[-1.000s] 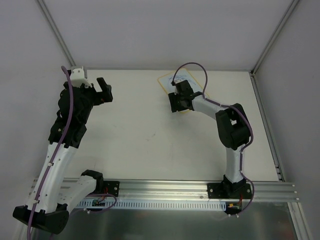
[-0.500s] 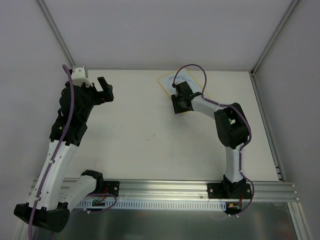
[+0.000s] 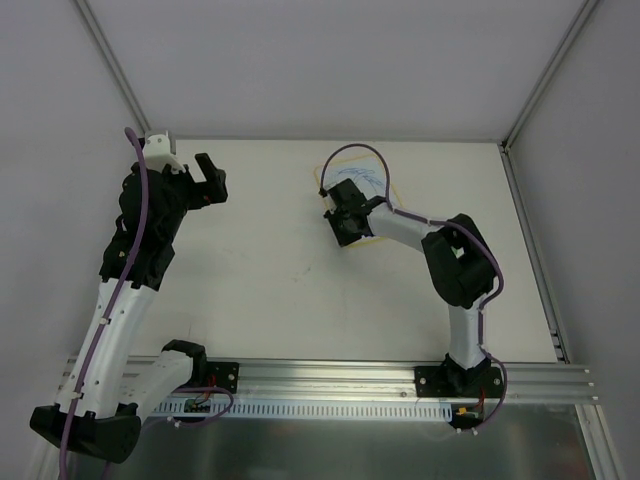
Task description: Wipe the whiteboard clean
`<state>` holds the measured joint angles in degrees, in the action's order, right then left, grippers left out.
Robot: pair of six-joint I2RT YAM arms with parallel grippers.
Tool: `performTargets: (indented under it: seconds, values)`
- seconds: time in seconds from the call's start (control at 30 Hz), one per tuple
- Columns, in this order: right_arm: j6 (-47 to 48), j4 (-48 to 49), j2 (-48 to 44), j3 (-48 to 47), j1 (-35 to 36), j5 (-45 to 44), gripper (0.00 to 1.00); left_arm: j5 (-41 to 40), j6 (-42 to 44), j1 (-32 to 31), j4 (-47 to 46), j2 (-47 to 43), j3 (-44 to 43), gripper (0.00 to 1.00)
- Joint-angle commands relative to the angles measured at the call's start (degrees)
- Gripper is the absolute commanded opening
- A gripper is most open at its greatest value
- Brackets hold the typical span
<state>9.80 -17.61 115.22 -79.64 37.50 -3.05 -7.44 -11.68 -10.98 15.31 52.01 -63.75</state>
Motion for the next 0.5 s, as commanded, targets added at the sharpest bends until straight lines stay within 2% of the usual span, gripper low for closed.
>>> performTargets:
  seconds: [0.0, 0.17, 0.27, 0.47]
  values:
    - [0.5, -12.7, -2.9, 3.0, 3.5, 10.7, 0.14, 1.0, -1.4, 0.8, -2.2, -0.2, 0.5, 0.99]
    - [3.7, -19.2, -5.0, 3.1, 9.1, 24.5, 0.18, 1.6, -1.9, 0.9, -2.4, 0.0, 0.5, 0.99]
    - [5.4, -19.8, -4.6, 1.6, 13.2, 28.2, 0.22, 1.7, -2.2, 1.1, -2.5, 0.0, 0.5, 0.99]
    - [5.9, -22.9, 2.8, -10.4, 16.6, 33.3, 0.29, 1.9, -2.6, 1.1, -2.5, 0.1, 0.6, 0.99]
